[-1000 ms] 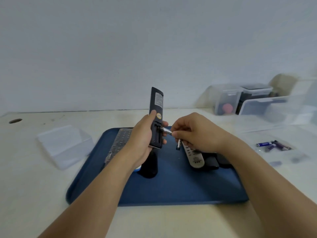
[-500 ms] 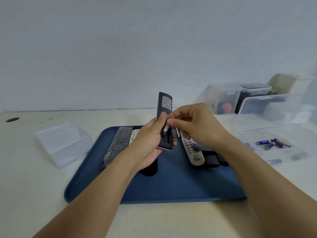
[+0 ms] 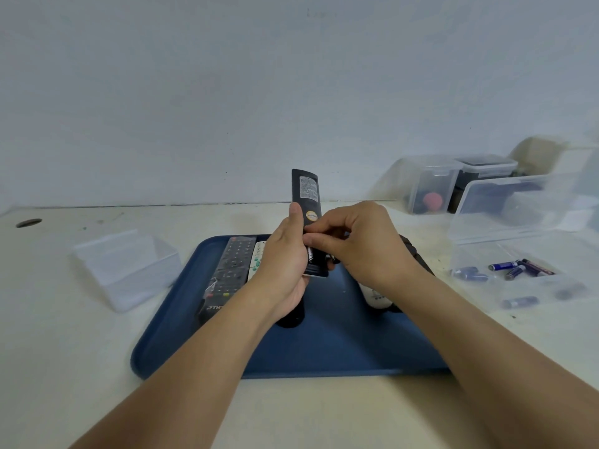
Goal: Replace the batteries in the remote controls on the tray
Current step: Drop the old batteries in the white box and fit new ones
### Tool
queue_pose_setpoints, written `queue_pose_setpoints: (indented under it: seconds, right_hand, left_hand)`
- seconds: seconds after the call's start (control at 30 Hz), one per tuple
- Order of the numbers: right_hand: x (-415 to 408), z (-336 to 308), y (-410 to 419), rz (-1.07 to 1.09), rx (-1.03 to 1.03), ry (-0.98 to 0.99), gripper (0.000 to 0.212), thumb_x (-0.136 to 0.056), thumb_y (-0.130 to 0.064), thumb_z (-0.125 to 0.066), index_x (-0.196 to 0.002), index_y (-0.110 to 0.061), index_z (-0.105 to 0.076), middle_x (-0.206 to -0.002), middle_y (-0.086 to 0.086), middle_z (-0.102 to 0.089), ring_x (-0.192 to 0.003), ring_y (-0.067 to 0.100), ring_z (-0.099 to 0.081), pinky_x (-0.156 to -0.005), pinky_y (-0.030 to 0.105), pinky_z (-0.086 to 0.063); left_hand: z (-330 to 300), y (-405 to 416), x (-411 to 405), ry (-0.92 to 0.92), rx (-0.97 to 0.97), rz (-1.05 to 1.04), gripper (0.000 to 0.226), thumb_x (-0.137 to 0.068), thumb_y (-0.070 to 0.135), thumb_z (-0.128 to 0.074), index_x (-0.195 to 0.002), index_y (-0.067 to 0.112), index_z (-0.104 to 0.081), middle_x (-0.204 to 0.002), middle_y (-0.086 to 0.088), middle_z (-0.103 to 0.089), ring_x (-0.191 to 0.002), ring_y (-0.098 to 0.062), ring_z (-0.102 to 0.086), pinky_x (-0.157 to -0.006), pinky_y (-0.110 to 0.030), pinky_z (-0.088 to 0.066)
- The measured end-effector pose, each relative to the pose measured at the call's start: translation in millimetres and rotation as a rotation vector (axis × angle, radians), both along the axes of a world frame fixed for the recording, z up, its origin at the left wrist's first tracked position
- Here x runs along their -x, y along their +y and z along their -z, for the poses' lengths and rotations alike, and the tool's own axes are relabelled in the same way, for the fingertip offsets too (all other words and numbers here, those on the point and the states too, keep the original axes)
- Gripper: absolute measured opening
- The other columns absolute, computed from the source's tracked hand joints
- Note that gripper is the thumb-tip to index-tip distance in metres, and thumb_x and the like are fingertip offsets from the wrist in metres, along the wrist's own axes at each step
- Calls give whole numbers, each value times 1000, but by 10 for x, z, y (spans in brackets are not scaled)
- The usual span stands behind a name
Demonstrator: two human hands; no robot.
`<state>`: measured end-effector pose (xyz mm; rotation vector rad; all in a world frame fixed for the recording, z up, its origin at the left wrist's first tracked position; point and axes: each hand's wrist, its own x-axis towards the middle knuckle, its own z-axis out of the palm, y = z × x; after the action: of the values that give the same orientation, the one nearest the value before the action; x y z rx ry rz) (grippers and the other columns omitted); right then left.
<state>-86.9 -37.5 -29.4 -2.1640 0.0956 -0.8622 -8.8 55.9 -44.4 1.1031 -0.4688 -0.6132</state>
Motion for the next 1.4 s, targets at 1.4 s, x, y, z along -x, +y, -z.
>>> queue_pose_setpoints:
  seconds: [1.4]
  right_hand:
    - [40, -38, -189, -99, 85, 68, 30, -77, -4, -83, -104, -15, -80, -87, -13, -68, -81, 9, -67, -79, 30, -56]
  left_hand:
    - [-29, 64, -125, 129, 165, 120, 31, -105, 5, -42, -133, 15, -51, -131, -15, -67, -97, -36, -74, -67, -46, -60]
